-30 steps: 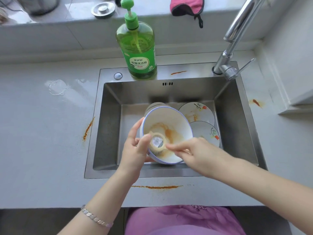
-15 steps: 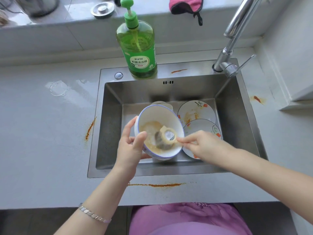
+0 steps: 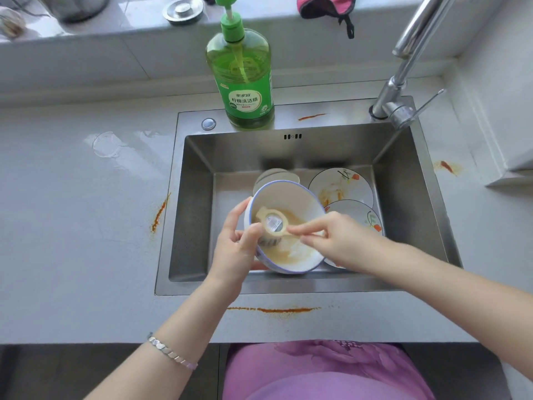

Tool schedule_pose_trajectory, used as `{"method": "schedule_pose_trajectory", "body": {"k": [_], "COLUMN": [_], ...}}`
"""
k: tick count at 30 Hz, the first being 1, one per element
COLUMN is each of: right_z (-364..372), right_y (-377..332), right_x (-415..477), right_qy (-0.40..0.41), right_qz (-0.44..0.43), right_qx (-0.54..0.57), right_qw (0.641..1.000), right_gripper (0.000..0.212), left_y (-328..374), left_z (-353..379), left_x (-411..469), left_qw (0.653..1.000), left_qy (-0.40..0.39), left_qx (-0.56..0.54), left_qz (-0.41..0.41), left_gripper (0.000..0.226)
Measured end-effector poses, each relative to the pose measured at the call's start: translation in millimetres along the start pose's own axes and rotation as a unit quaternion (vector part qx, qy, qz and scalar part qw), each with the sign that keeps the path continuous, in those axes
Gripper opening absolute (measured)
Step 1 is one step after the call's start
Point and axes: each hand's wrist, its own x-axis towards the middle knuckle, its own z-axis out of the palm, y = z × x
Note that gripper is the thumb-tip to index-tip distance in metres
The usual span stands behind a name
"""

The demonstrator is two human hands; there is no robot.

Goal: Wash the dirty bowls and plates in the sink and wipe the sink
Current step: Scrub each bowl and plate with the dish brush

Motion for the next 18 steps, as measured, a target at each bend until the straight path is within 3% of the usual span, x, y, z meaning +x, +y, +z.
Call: {"method": "schedule_pose_trajectory", "body": {"k": [3,7,11,15,18], "right_z": [-2,13,-4,14,-2], "right_y": [13,-1,13,6,5], "right_x": [-4,-8,2,-7,3], "right_qy": [0.016,-0.04,0.034,-0.037,0.024], "right_qz": [0.035,-0.022,0.016,0.004,0.02], "right_qx": [-0.054,0.052,-0.015,0.037,0.015], "right_qw": [0.998,0.998,0.999,0.999,0.999], "right_gripper": [0.03,0.029,0.029,0.028,0.03], "left_y": [5,10,12,13,12], "left_z": [-7,0,-3,-4,-2], "left_x": [5,1,0,4,3], "left_qw": [0.999,1.0,1.0,1.0,1.0], "left_qy": [0.036,0.02,0.003,0.01,0.001], "left_qx": [-0.002,0.016,0.006,0.019,0.01], "left_qz": [0.009,0.006,-0.007,-0.002,-0.012], "left_gripper": [0.044,0.045,0.043,0.042,0.041]}}
